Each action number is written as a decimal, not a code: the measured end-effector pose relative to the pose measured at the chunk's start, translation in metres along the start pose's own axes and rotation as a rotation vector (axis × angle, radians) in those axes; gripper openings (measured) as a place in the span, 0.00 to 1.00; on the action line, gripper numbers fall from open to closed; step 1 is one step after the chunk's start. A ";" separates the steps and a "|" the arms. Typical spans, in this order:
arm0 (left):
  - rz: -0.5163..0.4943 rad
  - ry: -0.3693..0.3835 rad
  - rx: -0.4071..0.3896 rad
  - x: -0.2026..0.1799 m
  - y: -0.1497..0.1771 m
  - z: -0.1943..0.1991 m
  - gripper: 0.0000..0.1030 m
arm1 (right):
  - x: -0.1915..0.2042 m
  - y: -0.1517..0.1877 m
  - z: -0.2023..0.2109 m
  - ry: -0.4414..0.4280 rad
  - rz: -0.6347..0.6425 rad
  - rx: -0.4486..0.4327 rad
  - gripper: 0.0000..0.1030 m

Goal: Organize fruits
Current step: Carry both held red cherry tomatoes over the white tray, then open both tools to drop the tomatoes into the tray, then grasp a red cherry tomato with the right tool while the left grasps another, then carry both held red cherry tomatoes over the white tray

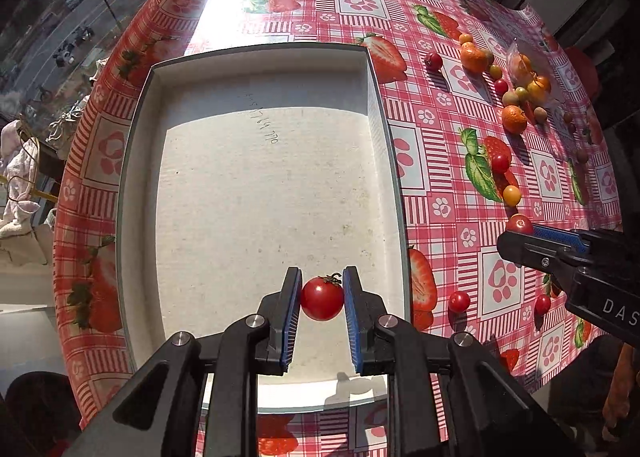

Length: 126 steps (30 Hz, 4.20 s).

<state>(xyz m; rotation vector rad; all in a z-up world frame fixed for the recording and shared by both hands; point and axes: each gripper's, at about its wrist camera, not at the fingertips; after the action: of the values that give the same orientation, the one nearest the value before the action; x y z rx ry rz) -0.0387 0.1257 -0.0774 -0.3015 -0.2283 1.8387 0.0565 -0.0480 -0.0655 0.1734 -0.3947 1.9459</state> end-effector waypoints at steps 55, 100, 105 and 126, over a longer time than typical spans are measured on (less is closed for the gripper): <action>-0.286 -0.064 0.020 -0.047 0.026 0.001 0.81 | 0.023 0.034 -0.021 0.017 -0.070 0.062 0.88; -0.453 0.077 0.178 -0.166 0.045 -0.065 0.20 | -0.081 0.085 -0.033 0.222 -0.263 0.092 0.23; -0.379 0.125 0.176 -0.149 0.036 -0.055 0.20 | -0.103 0.091 -0.021 0.158 -0.308 0.065 0.23; -0.286 0.164 0.072 -0.110 0.010 0.000 0.20 | -0.096 0.083 0.025 0.095 -0.289 0.010 0.23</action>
<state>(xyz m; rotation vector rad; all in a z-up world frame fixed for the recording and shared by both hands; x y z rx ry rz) -0.0182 0.0171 -0.0704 -0.3491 -0.0856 1.5276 0.0175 -0.1692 -0.0865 0.1357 -0.2799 1.6644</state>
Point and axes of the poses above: each gripper's, at about its wrist camera, not at the fingertips, and z roughly against the way its jaws point, x to its left, y to its underside, and after that the axes turned 7 degrees about -x, right-handed
